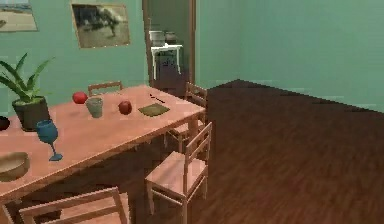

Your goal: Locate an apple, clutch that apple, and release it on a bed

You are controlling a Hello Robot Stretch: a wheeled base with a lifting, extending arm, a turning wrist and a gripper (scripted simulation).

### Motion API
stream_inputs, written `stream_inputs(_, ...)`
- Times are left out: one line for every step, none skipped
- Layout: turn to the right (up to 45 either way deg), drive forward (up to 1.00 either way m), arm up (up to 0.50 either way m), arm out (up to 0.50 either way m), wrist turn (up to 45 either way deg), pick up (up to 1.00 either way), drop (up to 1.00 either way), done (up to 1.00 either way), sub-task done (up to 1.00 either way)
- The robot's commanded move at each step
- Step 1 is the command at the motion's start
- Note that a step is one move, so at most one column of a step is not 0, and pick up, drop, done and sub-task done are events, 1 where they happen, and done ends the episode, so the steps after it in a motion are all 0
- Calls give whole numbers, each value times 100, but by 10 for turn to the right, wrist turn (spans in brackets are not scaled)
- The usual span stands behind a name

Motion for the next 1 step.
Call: stream_inputs(0,25,0,0,0,0,0,0,0)
